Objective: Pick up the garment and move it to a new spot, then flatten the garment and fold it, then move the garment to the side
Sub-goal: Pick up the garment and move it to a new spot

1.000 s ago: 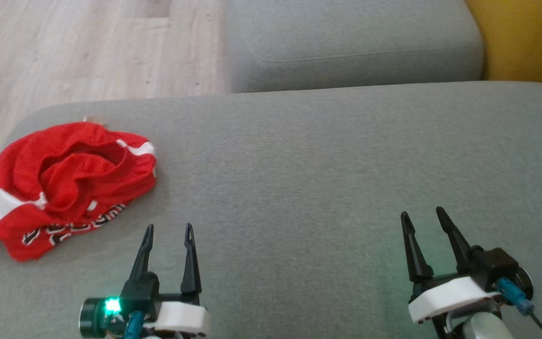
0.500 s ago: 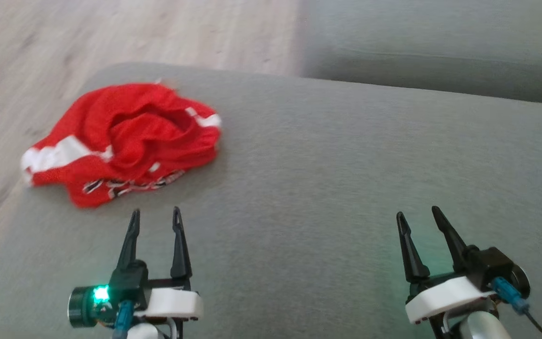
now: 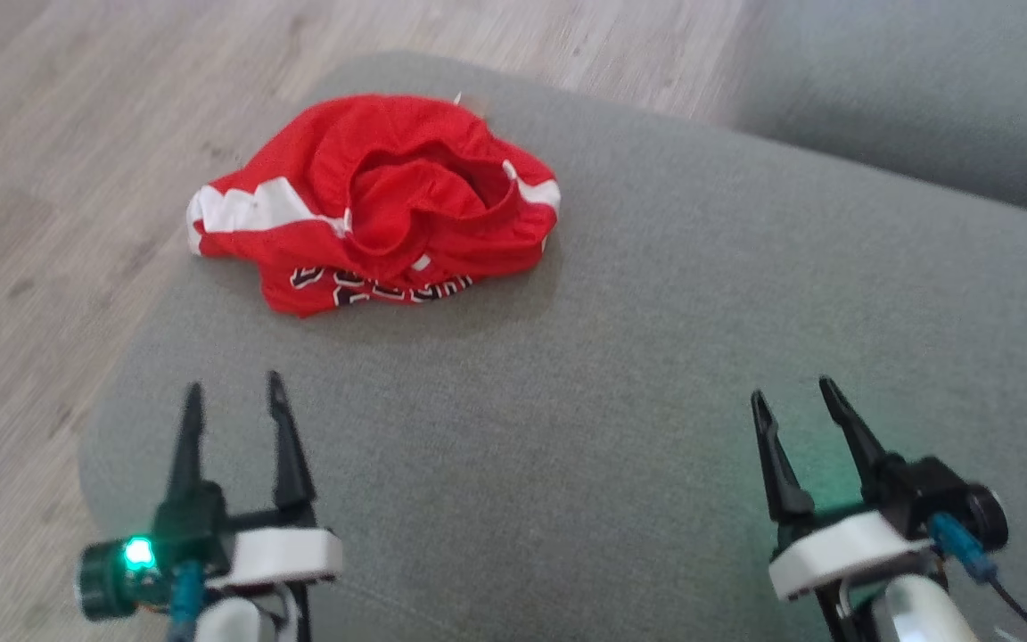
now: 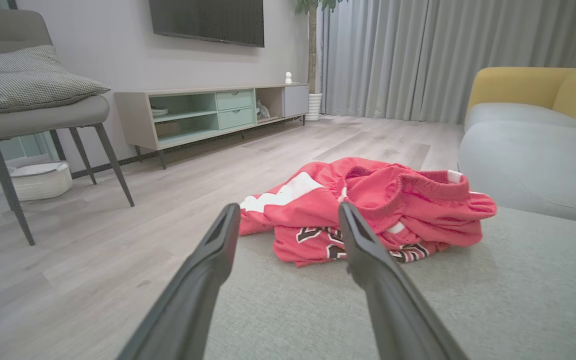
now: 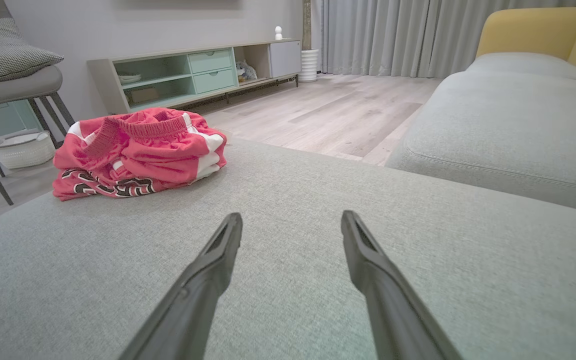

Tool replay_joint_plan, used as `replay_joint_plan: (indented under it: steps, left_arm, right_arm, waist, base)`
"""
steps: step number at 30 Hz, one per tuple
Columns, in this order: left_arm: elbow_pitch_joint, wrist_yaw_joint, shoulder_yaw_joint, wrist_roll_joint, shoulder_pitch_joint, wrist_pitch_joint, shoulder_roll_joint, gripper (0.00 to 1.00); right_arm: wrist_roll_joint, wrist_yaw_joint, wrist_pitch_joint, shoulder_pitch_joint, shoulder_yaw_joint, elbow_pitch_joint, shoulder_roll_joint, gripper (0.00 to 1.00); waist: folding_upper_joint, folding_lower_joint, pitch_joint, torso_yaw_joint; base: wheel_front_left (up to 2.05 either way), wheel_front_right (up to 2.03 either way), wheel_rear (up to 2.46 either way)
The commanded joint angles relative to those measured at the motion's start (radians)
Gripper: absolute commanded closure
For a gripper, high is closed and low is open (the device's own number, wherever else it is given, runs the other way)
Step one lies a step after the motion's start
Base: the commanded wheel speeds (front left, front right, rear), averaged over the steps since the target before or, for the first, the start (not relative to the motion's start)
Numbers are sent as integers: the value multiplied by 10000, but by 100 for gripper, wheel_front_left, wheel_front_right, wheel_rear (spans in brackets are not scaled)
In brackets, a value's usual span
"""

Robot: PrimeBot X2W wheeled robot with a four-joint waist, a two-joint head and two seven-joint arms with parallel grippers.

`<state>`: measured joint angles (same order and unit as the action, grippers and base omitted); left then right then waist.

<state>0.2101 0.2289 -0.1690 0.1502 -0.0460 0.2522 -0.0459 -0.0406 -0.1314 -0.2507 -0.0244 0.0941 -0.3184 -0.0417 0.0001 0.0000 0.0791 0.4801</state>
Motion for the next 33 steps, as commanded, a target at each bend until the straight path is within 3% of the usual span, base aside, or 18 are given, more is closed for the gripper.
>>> replay_joint_plan:
  steps: [1, 5, 11, 18, 27, 32, 33]
  left_arm:
    - [-423, 24, 410, -108, -548, 95, -43, 0]
    - [-758, -194, 948, -415, -1274, 95, -68, 0]
    - [-399, -770, 1634, -568, -3284, 95, -252, 0]
    - [2285, -1158, 1953, -641, -5517, 95, -609, 0]
    - [5989, -1863, 1599, -402, -6910, 94, -490, 0]
    - [7412, -1465, 1670, -428, -7569, 85, -720, 0]
    - [7424, -1425, 1689, -419, -7625, 88, -723, 6]
  right_arm:
    - [94, 7, -111, -547, 250, 299, -85, 0]
    - [459, 7, -111, -846, 319, 358, -160, 0]
    - [620, 7, -111, -1218, 486, 423, -863, 0]
    - [740, 7, -111, -1767, 597, 718, -1674, 0]
    - [798, 7, -111, -1944, 750, 1036, -2138, 0]
    - [842, 7, -111, -2073, 786, 1080, -2297, 0]
    - [849, 7, -111, -2079, 770, 1082, -2312, 0]
  waist:
    - [-1, 0, 273, 124]
    - [-1, 0, 1008, 82]
    - [-1, 0, 2237, -161]
    - [-1, 0, 3272, -677]
    - [-1, 0, 3877, -1054]
    - [-1, 0, 4105, -1310]
    - [-1, 0, 4121, -1338]
  base:
    - [0, 0, 0]
    - [0, 0, 0]
    - [0, 0, 0]
    - [0, 0, 0]
    - [0, 0, 0]
    - [0, 0, 0]
    - [0, 0, 0]
